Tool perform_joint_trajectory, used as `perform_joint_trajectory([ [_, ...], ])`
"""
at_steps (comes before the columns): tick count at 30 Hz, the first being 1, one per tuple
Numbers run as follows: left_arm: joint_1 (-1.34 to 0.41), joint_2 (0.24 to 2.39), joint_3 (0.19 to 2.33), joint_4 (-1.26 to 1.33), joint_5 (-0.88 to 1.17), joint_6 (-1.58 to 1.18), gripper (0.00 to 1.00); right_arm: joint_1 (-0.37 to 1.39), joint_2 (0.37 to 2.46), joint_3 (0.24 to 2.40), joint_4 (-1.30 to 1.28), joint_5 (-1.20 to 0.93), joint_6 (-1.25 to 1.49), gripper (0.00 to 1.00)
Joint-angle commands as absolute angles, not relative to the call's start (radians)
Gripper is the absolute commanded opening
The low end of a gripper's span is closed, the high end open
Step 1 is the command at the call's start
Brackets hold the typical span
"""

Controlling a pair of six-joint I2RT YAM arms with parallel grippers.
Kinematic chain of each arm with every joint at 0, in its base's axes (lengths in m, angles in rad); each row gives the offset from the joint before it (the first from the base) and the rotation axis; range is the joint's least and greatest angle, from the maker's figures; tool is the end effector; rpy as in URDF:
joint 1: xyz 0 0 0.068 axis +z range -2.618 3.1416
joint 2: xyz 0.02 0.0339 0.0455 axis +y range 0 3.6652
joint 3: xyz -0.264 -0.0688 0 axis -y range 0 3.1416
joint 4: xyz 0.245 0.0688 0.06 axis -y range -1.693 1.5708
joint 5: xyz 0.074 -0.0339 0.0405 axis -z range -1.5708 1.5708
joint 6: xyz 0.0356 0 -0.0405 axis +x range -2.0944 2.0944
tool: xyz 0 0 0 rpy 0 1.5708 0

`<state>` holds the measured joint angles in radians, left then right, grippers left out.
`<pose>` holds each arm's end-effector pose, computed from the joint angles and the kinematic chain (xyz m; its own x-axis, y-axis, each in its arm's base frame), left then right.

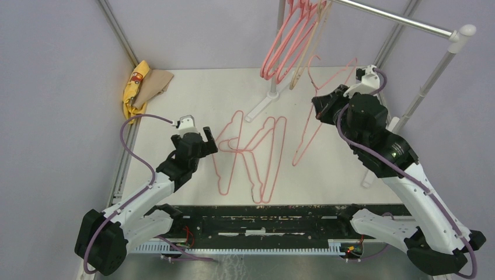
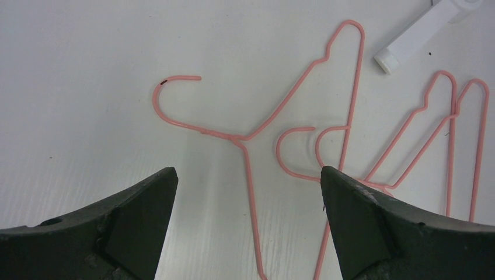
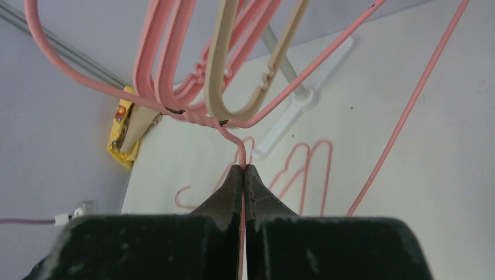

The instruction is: Organize the hangers

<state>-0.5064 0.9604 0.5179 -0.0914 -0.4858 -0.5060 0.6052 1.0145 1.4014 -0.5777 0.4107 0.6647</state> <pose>0.1887 -0.0857 0.2255 -0.4268 -0.2534 -0.8681 -0.1480 0.9666 -0.2094 0.1640 0.0962 0.4655 -0.2457 0.5177 -0.8195 -0.0606 0.8356 0.5460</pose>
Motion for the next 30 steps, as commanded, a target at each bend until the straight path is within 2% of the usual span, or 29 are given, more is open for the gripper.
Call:
perform_joint_trajectory([
  [1, -0.509, 0.921, 0.566, -0.101, -0.489, -0.531, 0.99, 0.501, 1.076, 1.508, -0.461, 0.349, 0.641, 0.01],
  [12, -0.510, 0.926, 0.567, -0.107, -0.517, -0.524, 0.99, 0.288, 1.237, 1.646, -0.348, 0.153, 0.729, 0.01],
  [30, -0.509, 0.963, 0.577, -0.113, -0.563, -0.505, 0.99, 0.125, 1.459, 1.798, -0.244, -0.007, 0.870, 0.01],
])
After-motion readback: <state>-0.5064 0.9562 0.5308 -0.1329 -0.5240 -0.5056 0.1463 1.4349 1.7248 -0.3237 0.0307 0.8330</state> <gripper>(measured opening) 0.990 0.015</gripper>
